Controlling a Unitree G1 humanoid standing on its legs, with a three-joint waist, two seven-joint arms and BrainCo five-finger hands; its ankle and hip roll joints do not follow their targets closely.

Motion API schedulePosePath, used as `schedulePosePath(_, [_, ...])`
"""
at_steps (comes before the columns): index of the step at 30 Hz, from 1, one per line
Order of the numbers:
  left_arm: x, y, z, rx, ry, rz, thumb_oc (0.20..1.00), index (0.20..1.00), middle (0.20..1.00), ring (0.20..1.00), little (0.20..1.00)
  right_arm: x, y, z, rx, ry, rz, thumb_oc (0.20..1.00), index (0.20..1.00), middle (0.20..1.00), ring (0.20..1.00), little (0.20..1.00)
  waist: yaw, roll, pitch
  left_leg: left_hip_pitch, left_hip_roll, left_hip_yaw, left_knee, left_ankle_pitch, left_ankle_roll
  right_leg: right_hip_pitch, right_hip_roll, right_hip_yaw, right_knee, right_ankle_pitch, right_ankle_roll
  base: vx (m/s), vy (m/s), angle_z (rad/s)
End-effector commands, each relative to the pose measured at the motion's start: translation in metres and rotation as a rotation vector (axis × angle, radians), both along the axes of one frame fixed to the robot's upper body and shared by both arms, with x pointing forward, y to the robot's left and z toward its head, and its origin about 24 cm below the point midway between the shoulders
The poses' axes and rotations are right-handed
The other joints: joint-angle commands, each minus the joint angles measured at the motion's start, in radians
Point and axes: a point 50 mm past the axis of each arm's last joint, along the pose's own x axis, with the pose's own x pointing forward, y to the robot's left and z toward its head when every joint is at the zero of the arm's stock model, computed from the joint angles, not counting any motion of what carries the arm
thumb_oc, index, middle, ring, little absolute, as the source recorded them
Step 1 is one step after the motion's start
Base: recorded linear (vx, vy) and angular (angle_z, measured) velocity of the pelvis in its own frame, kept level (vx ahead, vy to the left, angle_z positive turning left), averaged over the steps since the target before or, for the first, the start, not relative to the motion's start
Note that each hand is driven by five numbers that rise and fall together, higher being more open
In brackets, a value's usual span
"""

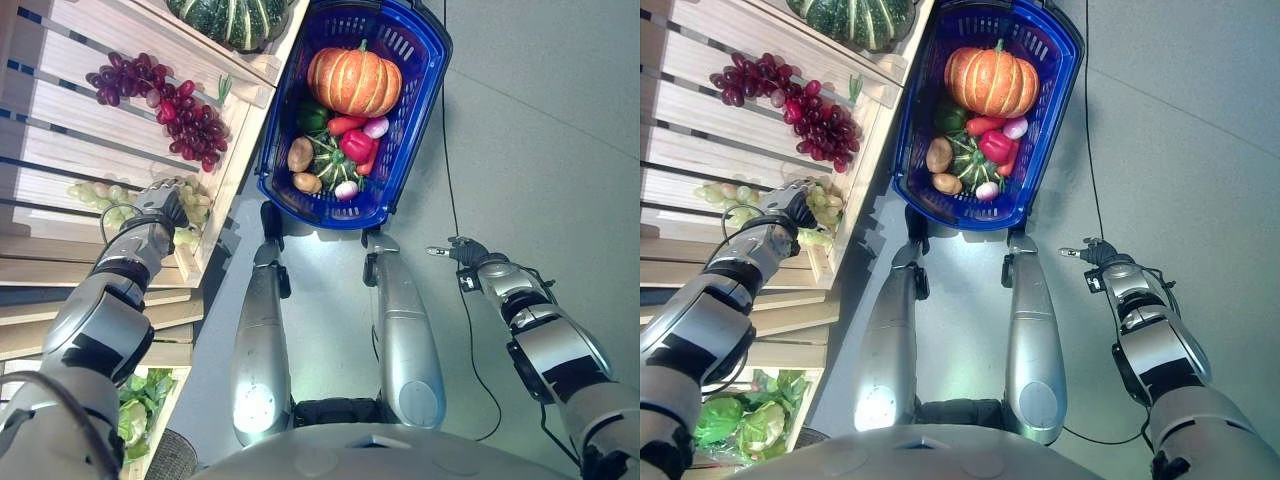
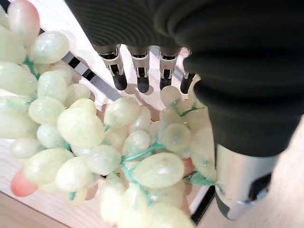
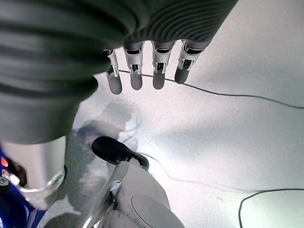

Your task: Pick up fruits and vegetables into the basket

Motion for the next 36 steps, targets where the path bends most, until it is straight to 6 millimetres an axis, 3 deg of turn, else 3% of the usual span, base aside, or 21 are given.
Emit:
schedulePosePath(1, [-0.018, 0.022, -0.014, 0.11, 0.063, 0.098, 1.0, 1.0, 1.0, 1.0, 1.0, -0.024, -0.021, -0.014, -0.057, 0.092, -0.029, 1.0, 1.0, 1.0, 1.0, 1.0, 0.008, -0.001, -0.025, -0.043, -0.066, 0.019, 0.043, -0.033, 0.053, 0.057, 0.058, -0.052, -0.038, -0.033, -0.022, 0.0, 0.0, 0.0])
schedulePosePath(2, [-0.02, 0.022, -0.016, 0.112, 0.079, 0.106, 0.918, 0.918, 0.918, 0.918, 0.918, -0.024, -0.02, -0.015, -0.055, 0.093, -0.03, 1.0, 1.0, 1.0, 1.0, 1.0, 0.008, -0.002, -0.025, -0.044, -0.066, 0.019, 0.043, -0.033, 0.054, 0.055, 0.058, -0.052, -0.036, -0.033, -0.022, 0.0, 0.0, 0.0])
schedulePosePath(3, [-0.02, 0.022, -0.018, 0.119, 0.097, 0.109, 0.545, 0.545, 0.545, 0.545, 0.545, -0.024, -0.019, -0.015, -0.056, 0.093, -0.03, 1.0, 1.0, 1.0, 1.0, 1.0, 0.008, -0.003, -0.025, -0.045, -0.065, 0.019, 0.041, -0.032, 0.054, 0.053, 0.059, -0.052, -0.037, -0.033, -0.022, 0.0, 0.0, 0.0])
schedulePosePath(5, [-0.022, 0.022, -0.02, 0.131, 0.141, 0.114, 0.2, 0.2, 0.2, 0.2, 0.2, -0.024, -0.019, -0.015, -0.056, 0.093, -0.028, 1.0, 1.0, 1.0, 1.0, 1.0, 0.007, -0.005, -0.025, -0.048, -0.065, 0.021, 0.04, -0.032, 0.054, 0.051, 0.06, -0.052, -0.037, -0.033, -0.022, 0.0, 0.0, 0.0])
schedulePosePath(16, [-0.034, 0.024, -0.04, 0.079, 0.345, 0.158, 0.2, 0.2, 0.2, 0.2, 0.2, -0.022, -0.019, -0.013, -0.058, 0.086, -0.019, 1.0, 1.0, 1.0, 1.0, 1.0, -0.001, -0.01, -0.025, -0.06, -0.062, 0.025, 0.052, -0.036, 0.054, 0.04, 0.059, -0.049, -0.031, -0.035, -0.022, 0.0, 0.0, 0.0])
schedulePosePath(26, [-0.033, 0.019, -0.043, -0.005, 0.374, 0.152, 0.2, 0.2, 0.2, 0.2, 0.2, -0.022, -0.018, -0.013, -0.059, 0.087, -0.022, 1.0, 1.0, 1.0, 1.0, 1.0, -0.001, -0.013, -0.025, -0.064, -0.062, 0.025, 0.052, -0.037, 0.054, 0.037, 0.061, -0.048, -0.034, -0.034, -0.021, 0.0, 0.0, 0.0])
schedulePosePath(36, [-0.032, 0.009, -0.048, -0.44, 0.275, 0.249, 0.2, 0.2, 0.2, 0.2, 0.2, -0.023, -0.018, -0.015, -0.051, 0.087, -0.027, 1.0, 1.0, 1.0, 1.0, 1.0, 0.005, -0.009, -0.025, -0.061, -0.064, 0.023, 0.049, -0.037, 0.053, 0.042, 0.061, -0.049, -0.039, -0.034, -0.021, 0.0, 0.0, 0.0])
